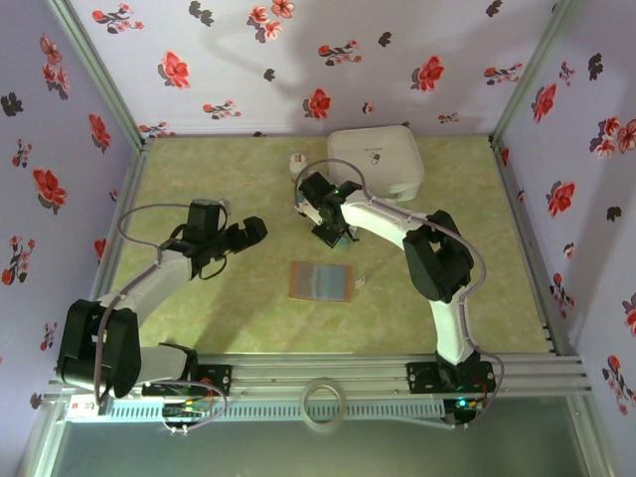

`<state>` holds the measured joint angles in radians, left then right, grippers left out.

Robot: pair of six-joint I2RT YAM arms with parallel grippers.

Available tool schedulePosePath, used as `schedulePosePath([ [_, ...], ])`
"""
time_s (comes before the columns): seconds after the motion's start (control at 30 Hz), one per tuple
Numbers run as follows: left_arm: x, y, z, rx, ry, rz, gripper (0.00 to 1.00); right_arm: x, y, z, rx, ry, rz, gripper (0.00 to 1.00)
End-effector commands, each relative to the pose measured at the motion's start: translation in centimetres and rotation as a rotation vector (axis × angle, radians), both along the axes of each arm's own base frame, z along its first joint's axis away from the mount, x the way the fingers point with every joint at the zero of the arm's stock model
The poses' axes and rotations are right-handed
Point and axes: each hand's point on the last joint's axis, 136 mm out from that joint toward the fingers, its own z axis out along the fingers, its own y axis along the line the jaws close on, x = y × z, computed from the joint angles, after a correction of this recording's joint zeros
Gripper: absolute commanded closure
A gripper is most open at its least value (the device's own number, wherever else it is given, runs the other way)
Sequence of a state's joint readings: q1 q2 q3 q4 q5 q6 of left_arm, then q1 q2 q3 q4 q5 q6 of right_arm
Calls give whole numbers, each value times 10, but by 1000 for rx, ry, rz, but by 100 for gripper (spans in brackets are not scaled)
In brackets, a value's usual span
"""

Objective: Put the credit cards into the card holder

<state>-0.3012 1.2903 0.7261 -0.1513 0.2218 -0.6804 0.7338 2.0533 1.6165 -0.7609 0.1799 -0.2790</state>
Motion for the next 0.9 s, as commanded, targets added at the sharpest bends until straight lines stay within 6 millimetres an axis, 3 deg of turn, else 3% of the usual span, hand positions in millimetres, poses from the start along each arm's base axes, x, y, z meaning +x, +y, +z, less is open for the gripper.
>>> schedulePosePath([
  [0.0, 3, -6, 12, -2, -12, -34, 0, 6, 11, 41, 26, -97, 60, 100],
  [0.37, -3, -10, 16, 19, -11, -73, 0, 4, 18, 113, 110, -226, 67, 100],
  [0.53, -8, -15, 15, 46, -13, -95, 0, -3, 12, 140, 243, -240, -51, 100],
  [0.7, -18, -24, 10, 133, -21, -149, 0, -24, 10, 147, 453, -180, -207, 100],
  [0.87, -37, -33, -2, 247, -19, -222, 0, -55, 8, 141, 710, -68, -372, 100],
])
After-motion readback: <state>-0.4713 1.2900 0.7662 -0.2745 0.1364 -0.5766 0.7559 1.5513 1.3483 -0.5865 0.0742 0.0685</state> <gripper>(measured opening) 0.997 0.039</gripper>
